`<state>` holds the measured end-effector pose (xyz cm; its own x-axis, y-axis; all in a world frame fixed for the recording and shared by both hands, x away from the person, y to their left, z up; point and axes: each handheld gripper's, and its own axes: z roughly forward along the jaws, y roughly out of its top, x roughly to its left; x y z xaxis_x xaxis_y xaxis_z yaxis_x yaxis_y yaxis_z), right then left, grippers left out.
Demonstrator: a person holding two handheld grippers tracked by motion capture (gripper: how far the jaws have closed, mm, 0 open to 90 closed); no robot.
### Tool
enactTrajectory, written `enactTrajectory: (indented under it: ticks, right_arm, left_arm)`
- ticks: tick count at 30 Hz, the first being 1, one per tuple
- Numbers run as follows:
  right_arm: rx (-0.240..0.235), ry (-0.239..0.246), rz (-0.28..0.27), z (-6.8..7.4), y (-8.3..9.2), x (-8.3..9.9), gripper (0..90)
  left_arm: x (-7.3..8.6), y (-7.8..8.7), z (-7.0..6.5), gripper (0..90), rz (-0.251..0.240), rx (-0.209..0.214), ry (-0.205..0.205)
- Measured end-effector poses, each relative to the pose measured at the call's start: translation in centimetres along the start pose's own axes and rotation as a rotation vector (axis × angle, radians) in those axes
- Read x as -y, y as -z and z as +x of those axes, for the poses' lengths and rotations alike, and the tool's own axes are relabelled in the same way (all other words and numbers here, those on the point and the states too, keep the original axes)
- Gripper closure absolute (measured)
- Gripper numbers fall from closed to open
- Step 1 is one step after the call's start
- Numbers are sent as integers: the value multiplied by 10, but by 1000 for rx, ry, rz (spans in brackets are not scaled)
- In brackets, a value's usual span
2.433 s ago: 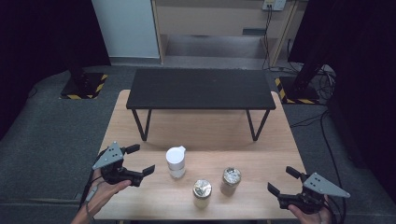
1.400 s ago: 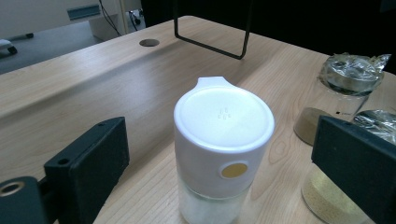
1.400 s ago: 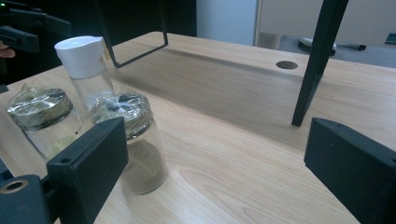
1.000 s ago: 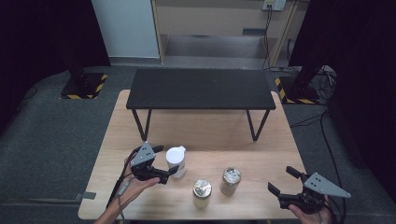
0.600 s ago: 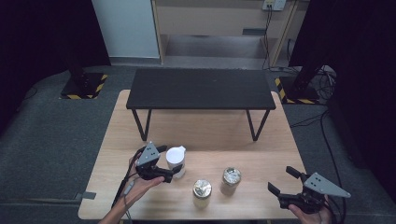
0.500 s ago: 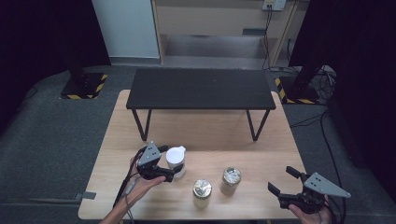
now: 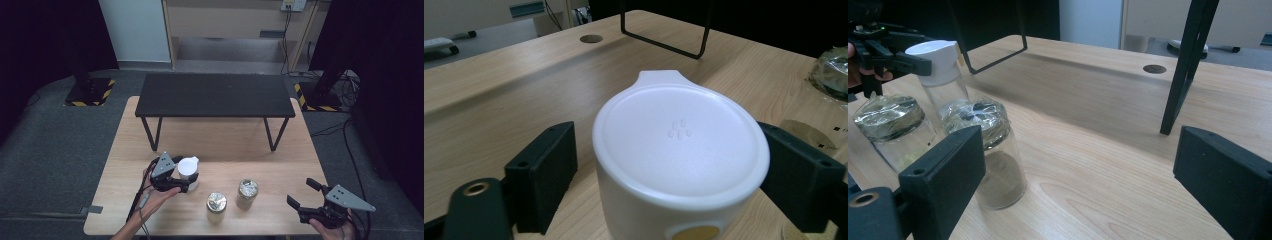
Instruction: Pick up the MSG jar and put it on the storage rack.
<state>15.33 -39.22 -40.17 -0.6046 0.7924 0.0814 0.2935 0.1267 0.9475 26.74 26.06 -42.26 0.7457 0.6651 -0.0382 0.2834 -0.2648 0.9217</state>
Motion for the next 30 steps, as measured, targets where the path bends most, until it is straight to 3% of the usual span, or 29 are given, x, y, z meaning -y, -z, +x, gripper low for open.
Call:
enactTrajectory:
  ticks: [5, 9, 11, 30]
  right_arm:
    - [0, -1, 1, 0, 0, 0, 72]
    - [1, -1, 1, 0, 0, 0, 72]
    - [1, -1, 0, 0, 1, 0, 72]
    - [3, 1, 0, 1, 1, 0, 72]
  left_arm:
    - [3, -1, -2, 198, -3, -6, -7]
    - [8, -2, -2, 254, -19, -5, 13]
    - [8, -2, -4, 289, -26, -7, -2]
    - [9, 0, -6, 294, -27, -7, -6]
